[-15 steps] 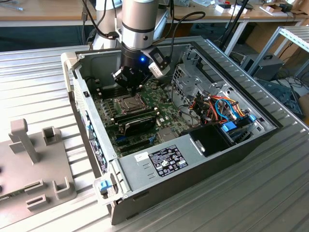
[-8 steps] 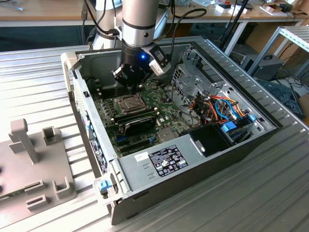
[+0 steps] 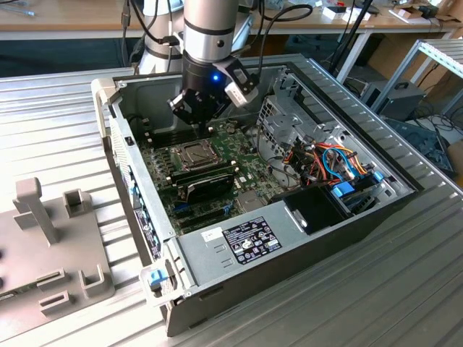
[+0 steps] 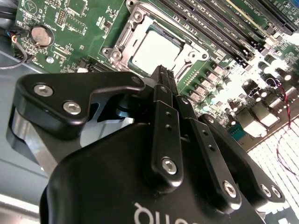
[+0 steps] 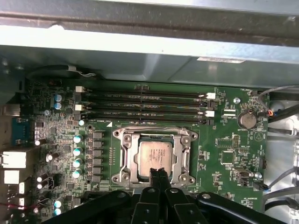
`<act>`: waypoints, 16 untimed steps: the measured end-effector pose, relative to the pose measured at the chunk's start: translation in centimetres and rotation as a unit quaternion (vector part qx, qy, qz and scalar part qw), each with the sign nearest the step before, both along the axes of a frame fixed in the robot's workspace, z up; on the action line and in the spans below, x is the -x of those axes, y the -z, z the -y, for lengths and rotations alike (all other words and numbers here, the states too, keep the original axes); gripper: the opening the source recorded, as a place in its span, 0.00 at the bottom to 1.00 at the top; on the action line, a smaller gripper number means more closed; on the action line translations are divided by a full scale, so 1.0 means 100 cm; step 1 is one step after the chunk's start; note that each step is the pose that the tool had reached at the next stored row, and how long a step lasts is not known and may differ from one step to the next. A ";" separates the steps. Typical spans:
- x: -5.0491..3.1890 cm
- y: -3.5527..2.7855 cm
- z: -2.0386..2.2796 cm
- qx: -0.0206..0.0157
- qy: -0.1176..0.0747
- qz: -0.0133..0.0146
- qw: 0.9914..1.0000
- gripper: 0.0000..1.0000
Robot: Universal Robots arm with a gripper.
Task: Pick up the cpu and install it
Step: 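Install the second cpu locking lever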
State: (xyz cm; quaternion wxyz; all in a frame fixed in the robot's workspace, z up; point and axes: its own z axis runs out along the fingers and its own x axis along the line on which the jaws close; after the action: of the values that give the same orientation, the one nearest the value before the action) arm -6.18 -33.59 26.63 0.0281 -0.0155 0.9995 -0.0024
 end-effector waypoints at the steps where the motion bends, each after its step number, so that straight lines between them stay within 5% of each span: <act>1: 0.0000 -0.0008 0.0000 0.000 0.000 0.000 1.000 0.11; 8: 0.0000 -0.0018 0.0000 0.000 0.000 0.000 1.000 0.11; 11: 0.0000 -0.0019 0.0067 0.000 0.000 0.000 1.000 0.11; 16: 0.0000 -0.0019 0.0250 -0.001 0.000 0.000 1.000 0.11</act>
State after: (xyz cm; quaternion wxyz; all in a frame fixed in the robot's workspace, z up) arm -6.18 -36.09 26.82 0.0281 -0.0155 0.9995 -0.0016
